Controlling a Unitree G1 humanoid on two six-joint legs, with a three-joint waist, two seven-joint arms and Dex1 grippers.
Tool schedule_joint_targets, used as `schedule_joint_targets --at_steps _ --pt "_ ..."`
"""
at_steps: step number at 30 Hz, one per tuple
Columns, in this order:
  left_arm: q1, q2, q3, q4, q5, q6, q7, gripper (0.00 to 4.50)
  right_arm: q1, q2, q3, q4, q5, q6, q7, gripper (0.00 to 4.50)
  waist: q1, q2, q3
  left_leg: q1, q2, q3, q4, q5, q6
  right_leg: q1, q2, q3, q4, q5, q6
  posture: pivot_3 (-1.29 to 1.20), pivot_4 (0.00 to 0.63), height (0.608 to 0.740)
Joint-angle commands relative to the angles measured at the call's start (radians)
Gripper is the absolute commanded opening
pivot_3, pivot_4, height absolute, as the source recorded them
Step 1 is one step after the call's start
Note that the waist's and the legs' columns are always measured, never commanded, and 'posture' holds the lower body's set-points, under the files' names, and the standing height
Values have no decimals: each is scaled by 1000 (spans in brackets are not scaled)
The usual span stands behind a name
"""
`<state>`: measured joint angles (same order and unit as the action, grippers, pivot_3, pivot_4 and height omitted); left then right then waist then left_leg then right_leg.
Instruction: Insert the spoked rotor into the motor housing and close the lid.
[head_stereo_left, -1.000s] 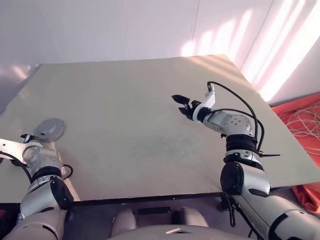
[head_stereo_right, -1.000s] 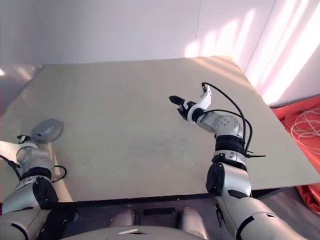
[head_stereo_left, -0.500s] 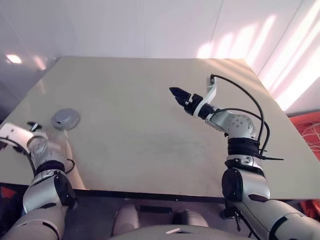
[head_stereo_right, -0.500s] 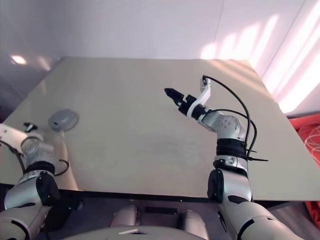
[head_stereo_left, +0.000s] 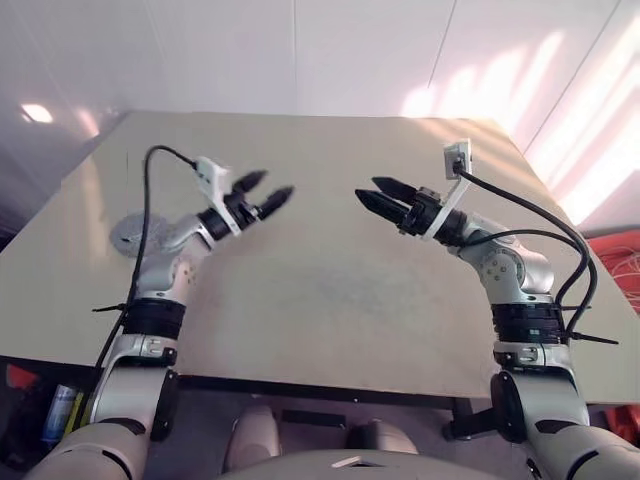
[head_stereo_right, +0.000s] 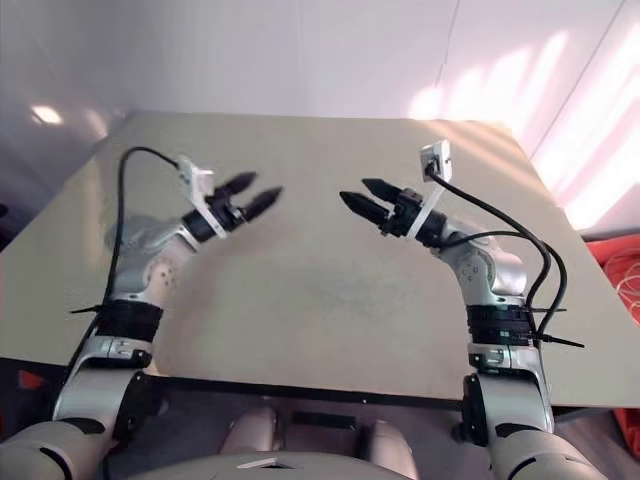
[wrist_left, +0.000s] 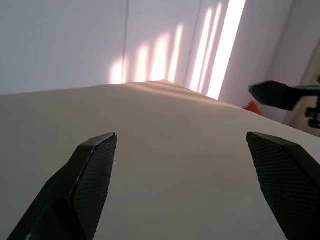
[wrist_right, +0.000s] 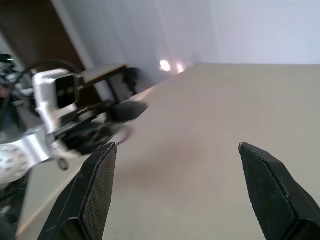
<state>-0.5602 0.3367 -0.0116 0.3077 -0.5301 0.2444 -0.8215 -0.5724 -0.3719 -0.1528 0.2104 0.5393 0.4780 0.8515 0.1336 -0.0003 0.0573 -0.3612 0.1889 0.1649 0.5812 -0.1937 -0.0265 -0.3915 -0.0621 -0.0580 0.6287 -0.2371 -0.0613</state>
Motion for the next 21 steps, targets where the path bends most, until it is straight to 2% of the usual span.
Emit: schedule_joint_targets --at_steps 1,9,14,21 --pt "-2 -15 2 -45 4 18 -21 4377 -19 -52 33 80 -142 -164 -29 4383 -4 0 0 0 0 0 0 0 0 0 0 0 0 0 0 0 0 740" --pt "76 -70 -117 -4 163 -67 -54 4377 122 -170 126 63 -233 -230 122 4383 -6 0 0 -4 -1 -2 1 -2 6 2 1 0 -6 2 4 0 0 740" --pt "102 -68 -96 -45 149 -49 -77 4377 144 -211 90 27 -193 -203 170 4383 -8 3 1 -6 1 -2 3 -3 7 0 3 0 -5 1 2 0 0 740" --pt "82 -74 -76 -39 147 -60 -100 4377 113 -230 72 45 -172 -190 190 4383 -7 3 1 3 1 -2 4 -2 6 7 3 0 -5 0 0 0 0 740"
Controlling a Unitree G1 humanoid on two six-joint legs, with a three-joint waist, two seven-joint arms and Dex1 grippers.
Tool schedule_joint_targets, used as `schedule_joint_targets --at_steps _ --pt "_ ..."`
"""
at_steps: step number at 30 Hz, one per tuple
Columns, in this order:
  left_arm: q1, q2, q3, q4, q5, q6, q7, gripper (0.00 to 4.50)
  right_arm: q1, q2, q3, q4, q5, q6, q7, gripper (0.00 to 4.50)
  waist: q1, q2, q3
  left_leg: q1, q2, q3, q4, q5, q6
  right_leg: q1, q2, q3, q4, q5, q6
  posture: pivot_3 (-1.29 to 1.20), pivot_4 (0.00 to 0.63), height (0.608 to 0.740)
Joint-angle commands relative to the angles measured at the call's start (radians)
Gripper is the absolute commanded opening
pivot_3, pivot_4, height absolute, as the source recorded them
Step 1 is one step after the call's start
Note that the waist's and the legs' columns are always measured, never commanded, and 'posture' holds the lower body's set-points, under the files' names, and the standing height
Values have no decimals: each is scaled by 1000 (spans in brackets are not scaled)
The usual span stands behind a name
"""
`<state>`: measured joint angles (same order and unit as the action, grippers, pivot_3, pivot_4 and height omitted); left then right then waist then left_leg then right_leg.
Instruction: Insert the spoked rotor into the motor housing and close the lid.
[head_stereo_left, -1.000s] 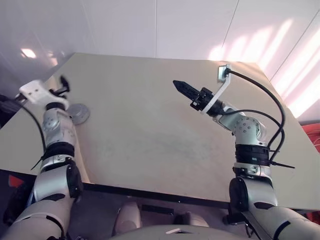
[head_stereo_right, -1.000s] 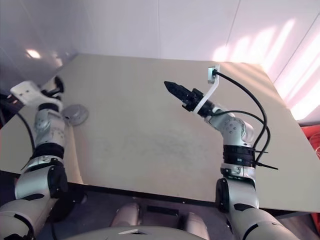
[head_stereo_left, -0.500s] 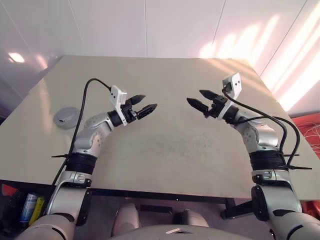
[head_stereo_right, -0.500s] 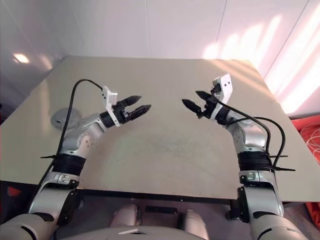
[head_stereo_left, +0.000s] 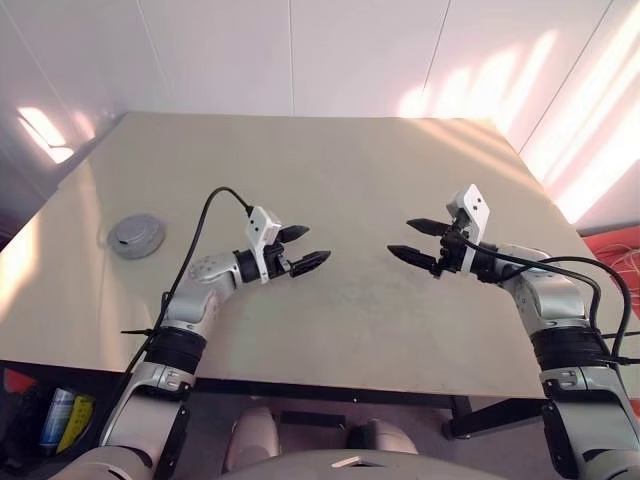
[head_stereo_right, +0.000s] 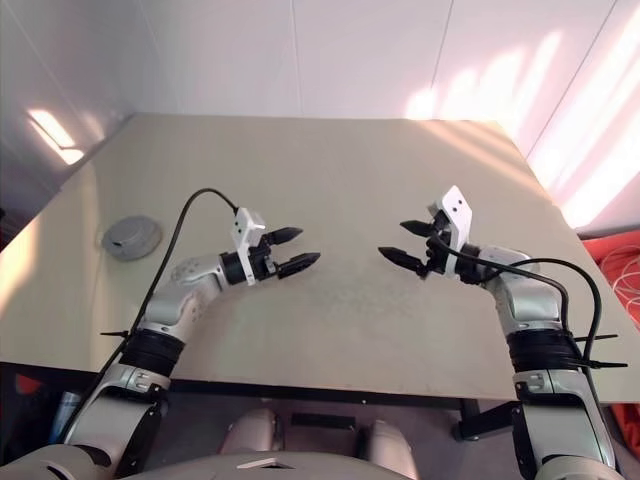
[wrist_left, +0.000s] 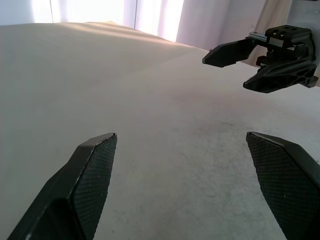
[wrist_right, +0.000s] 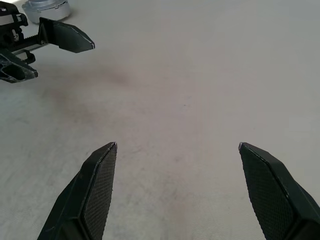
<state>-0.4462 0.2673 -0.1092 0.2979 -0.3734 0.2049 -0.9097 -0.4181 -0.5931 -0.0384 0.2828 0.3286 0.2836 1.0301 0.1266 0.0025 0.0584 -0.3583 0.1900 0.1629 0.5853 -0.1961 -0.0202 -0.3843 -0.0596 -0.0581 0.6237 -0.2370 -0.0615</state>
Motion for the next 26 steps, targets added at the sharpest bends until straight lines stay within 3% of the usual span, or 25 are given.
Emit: schedule_joint_targets --at_steps 1,14,26 --pt "-33 -9 25 -27 -9 -29 -12 4397 -44 -8 -45 -27 47 10 14 4442 0 0 0 0 0 0 0 0 0 0 0 0 0 0 0 0 0 740" --pt "-15 -59 27 -50 -1 -11 24 4451 -47 54 -2 -13 -45 -84 -107 4477 -1 0 0 -3 0 0 3 -1 2 -1 0 0 0 0 0 0 0 740" --pt "-19 -84 19 -39 24 -30 41 4451 -17 33 6 -48 -65 -63 -101 4477 -1 0 0 -3 0 0 4 -2 3 -1 0 0 0 0 0 0 0 740"
